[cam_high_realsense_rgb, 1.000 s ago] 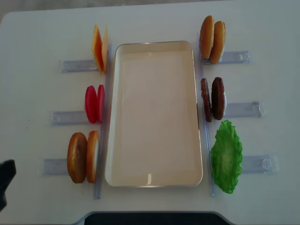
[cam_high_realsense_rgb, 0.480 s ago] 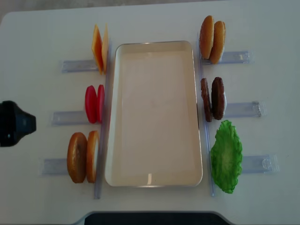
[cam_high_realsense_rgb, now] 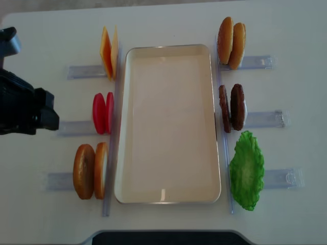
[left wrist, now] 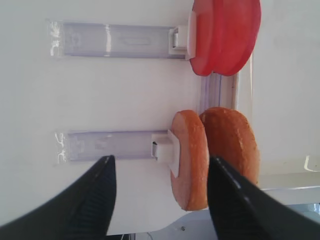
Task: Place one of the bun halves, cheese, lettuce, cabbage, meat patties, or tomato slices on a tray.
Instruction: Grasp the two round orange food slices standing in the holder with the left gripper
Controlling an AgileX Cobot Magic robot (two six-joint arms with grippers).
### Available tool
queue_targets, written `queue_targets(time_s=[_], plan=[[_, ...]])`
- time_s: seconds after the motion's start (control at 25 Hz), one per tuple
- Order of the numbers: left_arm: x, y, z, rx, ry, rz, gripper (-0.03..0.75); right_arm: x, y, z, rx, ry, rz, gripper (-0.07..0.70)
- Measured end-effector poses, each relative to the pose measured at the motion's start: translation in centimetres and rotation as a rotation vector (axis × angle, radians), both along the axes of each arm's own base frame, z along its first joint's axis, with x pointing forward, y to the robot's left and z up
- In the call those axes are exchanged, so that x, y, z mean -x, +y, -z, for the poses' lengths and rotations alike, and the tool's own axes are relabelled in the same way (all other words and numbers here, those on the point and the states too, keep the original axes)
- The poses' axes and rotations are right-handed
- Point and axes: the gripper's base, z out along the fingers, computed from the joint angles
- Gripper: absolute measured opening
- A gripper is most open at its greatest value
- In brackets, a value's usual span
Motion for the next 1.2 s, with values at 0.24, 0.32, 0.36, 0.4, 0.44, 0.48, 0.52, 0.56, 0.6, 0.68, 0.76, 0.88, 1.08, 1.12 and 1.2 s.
queue_targets(time_s=[0.24,0.32,0.36,0.4,0.44,0.48,0.52,0.56,0.6,0.68,0.76,0.88,1.08,1.12,1.2], plan=[[-0.1,-0.4,0.0,0.047,0.005,-0.009,0.444,0.0,0.0,0.0,0.0,0.0,0.0,0.307],[0.0,-0.7,0.0,0.057,0.006,0.004,0.44,0.0,0.0,0.0,0.0,0.0,0.0,0.307],[0.0,-1.1,0.0,0.053,0.005,0.023,0.435,0.0,0.0,0.0,0.0,0.0,0.0,0.307],[0.1,-1.5,0.0,0.044,0.005,0.037,0.433,0.0,0.0,0.0,0.0,0.0,0.0,0.307],[0.2,-2.3,0.0,0.036,0.005,0.057,0.432,0.0,0.0,0.0,0.0,0.0,0.0,0.307],[0.3,-3.0,0.0,0.029,0.005,0.07,0.431,0.0,0.0,0.0,0.0,0.0,0.0,0.307],[0.5,-3.8,0.0,0.021,0.001,0.084,0.43,0.0,0.0,0.0,0.0,0.0,0.0,0.307],[0.6,-4.6,0.0,0.019,-0.004,0.102,0.43,0.0,0.0,0.0,0.0,0.0,0.0,0.307],[0.8,-5.4,0.0,0.018,-0.012,0.11,0.43,0.0,0.0,0.0,0.0,0.0,0.0,0.307],[1.3,-6.6,0.0,0.019,-0.014,0.115,0.429,0.0,0.0,0.0,0.0,0.0,0.0,0.307],[1.8,-7.9,0.0,0.017,-0.013,0.12,0.429,0.0,0.0,0.0,0.0,0.0,0.0,0.307],[2.6,-8.9,0.0,0.006,-0.002,0.103,0.429,0.0,0.0,0.0,0.0,0.0,0.0,0.307],[3.1,-9.6,0.1,0.013,0.01,0.091,0.429,0.0,0.0,0.0,0.0,0.0,0.0,0.307],[3.2,-9.6,0.1,0.009,0.019,0.085,0.429,0.0,0.0,0.0,0.0,0.0,0.0,0.307],[3.3,-9.5,0.1,0.002,0.03,0.077,0.429,0.0,0.0,0.0,0.0,0.0,0.0,0.307]])
